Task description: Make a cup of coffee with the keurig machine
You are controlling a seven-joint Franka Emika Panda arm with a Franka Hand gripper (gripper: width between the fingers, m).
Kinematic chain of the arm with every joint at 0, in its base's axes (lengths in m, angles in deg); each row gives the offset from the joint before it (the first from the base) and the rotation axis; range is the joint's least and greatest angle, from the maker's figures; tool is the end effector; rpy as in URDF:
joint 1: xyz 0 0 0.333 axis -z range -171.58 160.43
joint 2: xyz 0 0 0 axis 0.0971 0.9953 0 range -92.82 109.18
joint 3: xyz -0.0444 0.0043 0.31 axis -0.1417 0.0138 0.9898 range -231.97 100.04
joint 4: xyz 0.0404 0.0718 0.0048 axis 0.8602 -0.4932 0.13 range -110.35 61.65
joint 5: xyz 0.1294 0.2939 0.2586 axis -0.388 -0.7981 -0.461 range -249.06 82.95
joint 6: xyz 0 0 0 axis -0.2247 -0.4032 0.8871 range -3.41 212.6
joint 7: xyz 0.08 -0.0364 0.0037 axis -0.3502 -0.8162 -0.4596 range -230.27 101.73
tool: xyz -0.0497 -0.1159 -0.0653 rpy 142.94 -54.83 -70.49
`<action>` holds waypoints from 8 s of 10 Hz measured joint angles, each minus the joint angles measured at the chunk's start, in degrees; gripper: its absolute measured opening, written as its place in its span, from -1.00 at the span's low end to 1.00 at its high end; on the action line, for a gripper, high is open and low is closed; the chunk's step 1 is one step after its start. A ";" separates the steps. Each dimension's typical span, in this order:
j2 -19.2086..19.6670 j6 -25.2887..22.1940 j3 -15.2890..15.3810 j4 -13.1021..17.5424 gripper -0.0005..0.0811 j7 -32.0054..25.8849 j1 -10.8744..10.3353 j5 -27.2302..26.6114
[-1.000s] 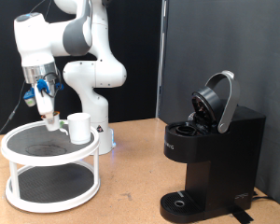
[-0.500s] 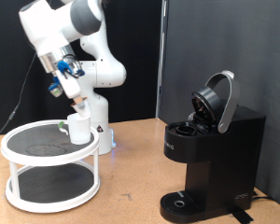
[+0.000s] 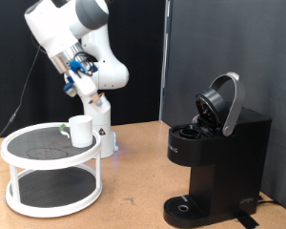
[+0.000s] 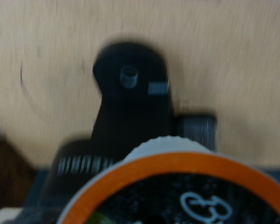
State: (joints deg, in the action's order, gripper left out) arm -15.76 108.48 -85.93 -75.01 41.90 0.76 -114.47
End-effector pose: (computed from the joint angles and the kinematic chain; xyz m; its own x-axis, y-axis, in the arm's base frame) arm 0.4066 -0.1394 0.4049 -0.7534 -0.4304 -0.4972 -0.6272 0.6976 0.3464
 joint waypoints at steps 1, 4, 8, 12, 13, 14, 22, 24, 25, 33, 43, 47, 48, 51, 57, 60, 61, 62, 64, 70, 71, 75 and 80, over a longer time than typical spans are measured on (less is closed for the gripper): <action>0.93 -2.55 -0.15 1.73 -0.01 -0.69 -1.33 -3.44; 3.17 -4.70 1.53 5.69 -0.01 -0.62 -4.35 -7.53; 4.03 -2.34 3.69 6.56 -0.01 1.04 -5.08 -10.69; 6.16 2.25 6.25 8.08 -0.01 -0.32 -7.22 -19.66; 7.16 2.25 7.31 8.91 -0.01 0.24 -7.82 -19.69; 8.15 2.17 8.47 9.66 -0.01 1.21 -8.46 -19.69; 10.88 3.23 11.61 10.20 -0.01 3.77 -9.88 -18.95; 12.28 4.77 12.16 10.10 -0.01 3.76 -9.89 -17.64; 12.85 5.28 12.50 10.04 -0.01 3.72 -9.89 -17.31; 16.63 11.93 15.46 8.42 -0.01 3.86 -9.91 -13.73; 19.39 15.28 18.87 9.14 -0.01 7.21 -10.04 -11.03; 19.39 15.50 19.29 9.17 0.62 7.49 -10.04 -10.86; 19.39 15.50 19.29 9.21 0.62 7.49 -10.04 -10.93; 18.29 14.32 18.78 9.37 0.80 5.10 -9.83 -14.53; 14.18 10.93 16.39 8.32 0.81 1.11 -8.31 -23.05; 10.37 7.90 14.42 9.16 0.81 1.39 -7.92 -27.61; 9.12 6.32 13.94 9.65 0.81 2.45 -7.48 -27.13; 7.90 4.97 13.58 10.17 0.81 3.71 -7.00 -26.66; 5.79 2.99 12.85 11.01 0.81 6.09 -6.03 -25.54; 6.25 1.68 14.00 13.03 0.81 4.51 -7.84 -33.07; 6.72 1.45 15.02 14.15 0.81 5.83 -8.34 -32.70; 9.29 7.62 21.82 18.46 0.81 15.18 -9.03 -28.76; 10.37 11.05 23.43 19.83 0.81 15.25 -9.26 -30.89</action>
State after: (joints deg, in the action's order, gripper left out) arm -5.39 119.53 -62.50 -55.18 57.15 -8.50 -145.36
